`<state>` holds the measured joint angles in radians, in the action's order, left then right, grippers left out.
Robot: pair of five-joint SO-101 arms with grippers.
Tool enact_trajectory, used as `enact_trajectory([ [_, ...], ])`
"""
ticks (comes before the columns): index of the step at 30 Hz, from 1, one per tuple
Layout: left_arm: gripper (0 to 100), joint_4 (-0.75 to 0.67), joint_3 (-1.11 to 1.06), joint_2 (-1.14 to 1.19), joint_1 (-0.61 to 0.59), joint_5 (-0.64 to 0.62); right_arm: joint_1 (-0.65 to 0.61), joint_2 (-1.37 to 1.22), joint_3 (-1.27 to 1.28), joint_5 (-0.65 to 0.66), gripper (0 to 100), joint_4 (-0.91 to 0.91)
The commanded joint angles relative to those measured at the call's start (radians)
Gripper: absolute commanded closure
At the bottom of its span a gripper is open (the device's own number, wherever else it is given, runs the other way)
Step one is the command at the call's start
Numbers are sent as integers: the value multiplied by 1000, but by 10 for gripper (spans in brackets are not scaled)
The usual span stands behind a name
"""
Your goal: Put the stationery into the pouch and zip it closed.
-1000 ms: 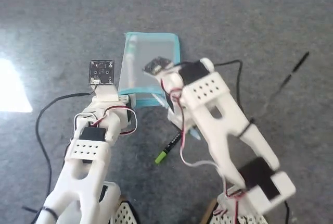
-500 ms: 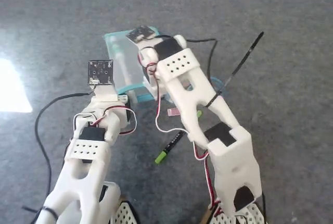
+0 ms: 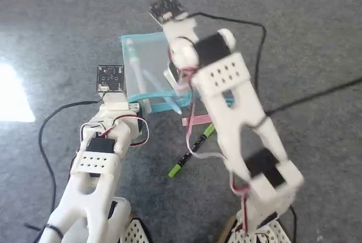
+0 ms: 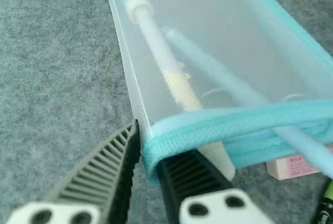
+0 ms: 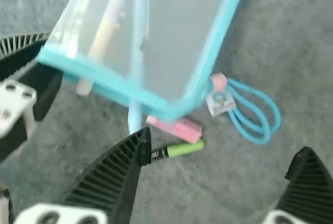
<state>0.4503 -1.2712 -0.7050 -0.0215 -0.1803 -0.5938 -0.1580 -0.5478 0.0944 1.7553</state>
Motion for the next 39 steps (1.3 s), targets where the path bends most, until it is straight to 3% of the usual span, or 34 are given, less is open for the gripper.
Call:
enact_trajectory([
  [1,987,-25,36,-9,6,-8,-10,272,315,26,597,-30],
  [7,987,-25,36,-9,5,-8,19,545,1036,-14,601,-430],
  [10,987,-25,36,-9,8,-8,19,559,1192,-121,656,-564],
  [14,987,-25,36,-9,6,-8,-36,513,1186,-183,753,-559],
  [18,987,-25,36,-9,5,-8,-88,369,1106,-203,718,-555],
  [21,987,-25,36,-9,5,-8,-107,225,1028,-345,649,-555],
  [25,987,-25,35,-9,5,-6,-116,61,936,-512,674,-532],
  [29,987,-26,30,-9,11,-6,-48,-39,864,-562,688,-518],
  [33,987,-37,31,-9,8,-6,-61,-120,859,-562,694,-524],
  [39,987,-35,31,-9,6,-6,8,-163,861,-560,841,-518],
])
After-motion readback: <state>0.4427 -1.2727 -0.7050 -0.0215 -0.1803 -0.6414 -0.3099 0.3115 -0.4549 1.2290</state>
